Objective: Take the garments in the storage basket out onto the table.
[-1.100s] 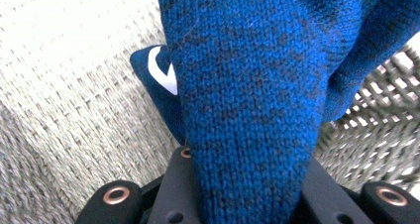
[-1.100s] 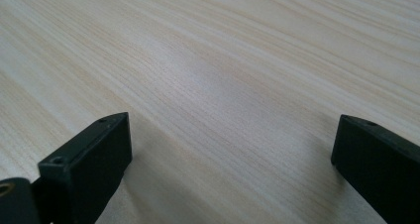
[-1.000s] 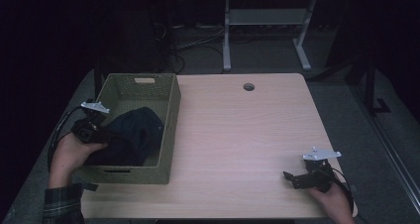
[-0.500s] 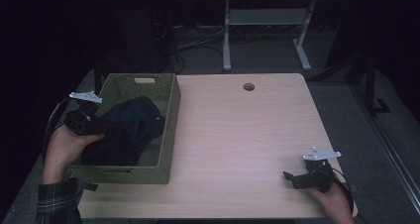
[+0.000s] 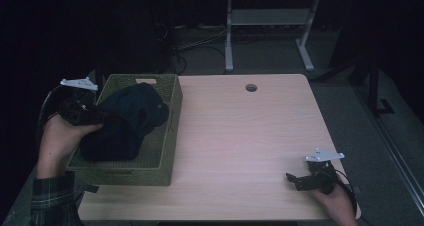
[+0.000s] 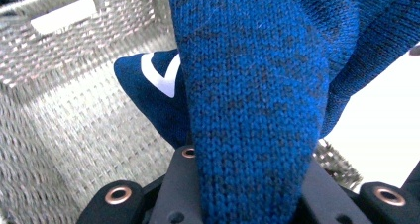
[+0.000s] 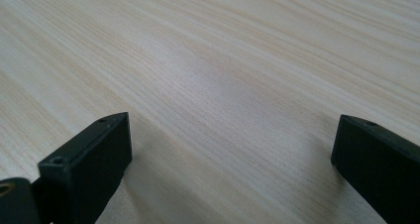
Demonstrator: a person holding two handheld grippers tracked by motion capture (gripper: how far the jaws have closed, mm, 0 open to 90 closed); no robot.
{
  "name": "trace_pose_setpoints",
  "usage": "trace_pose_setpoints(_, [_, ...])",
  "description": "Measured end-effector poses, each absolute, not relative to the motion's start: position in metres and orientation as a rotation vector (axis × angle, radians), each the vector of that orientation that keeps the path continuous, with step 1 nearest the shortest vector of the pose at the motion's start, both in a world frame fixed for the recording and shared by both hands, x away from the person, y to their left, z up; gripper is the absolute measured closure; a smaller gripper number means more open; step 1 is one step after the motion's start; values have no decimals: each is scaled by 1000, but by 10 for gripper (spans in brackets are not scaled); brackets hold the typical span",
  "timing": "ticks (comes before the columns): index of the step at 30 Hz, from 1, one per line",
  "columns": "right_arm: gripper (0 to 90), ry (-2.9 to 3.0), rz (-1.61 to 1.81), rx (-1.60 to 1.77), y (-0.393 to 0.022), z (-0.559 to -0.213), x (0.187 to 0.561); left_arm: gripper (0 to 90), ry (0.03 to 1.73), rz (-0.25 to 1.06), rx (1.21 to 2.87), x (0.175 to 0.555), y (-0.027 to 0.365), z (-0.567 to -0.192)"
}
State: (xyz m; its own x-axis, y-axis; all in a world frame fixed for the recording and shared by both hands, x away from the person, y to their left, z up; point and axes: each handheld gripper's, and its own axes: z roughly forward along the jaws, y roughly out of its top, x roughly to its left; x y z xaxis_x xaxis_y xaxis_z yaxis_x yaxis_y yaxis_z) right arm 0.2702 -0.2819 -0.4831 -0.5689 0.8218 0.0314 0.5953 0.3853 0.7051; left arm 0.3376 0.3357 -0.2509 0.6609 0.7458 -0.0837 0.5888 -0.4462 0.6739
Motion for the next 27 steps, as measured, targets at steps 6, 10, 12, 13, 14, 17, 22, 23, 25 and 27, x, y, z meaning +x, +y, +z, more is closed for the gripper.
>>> trace_pose_setpoints(6, [20,2324,982,1237,-282,-483,270,815,990,291,2169,338,328,-236])
trace_pose_setpoints(10, [20,2324,982,1238,-282,-483,270,816,973,304,2168,340,321,-226])
trace_pose_setpoints(12, [20,2324,982,1237,-282,-483,270,816,961,306,2170,341,317,-222])
trace_pose_setpoints(13, [20,2324,982,1238,-282,-483,270,816,954,303,2169,341,315,-220])
trace_pose_setpoints(14, [20,2324,982,1238,-282,-483,270,816,949,305,2168,342,313,-219])
trace_pose_setpoints(17, [20,2324,982,1237,-282,-483,270,816,930,302,2163,343,307,-214])
trace_pose_setpoints(22, [20,2324,982,1238,-282,-483,270,816,903,294,2160,346,296,-209])
trace_pose_setpoints(23, [20,2324,982,1237,-282,-483,270,816,901,292,2160,346,294,-207])
trace_pose_setpoints(25, [20,2324,982,1237,-282,-483,270,816,893,295,2161,347,289,-205])
trace_pose_setpoints(27, [20,2324,982,1237,-282,-483,270,817,884,297,2156,348,285,-202])
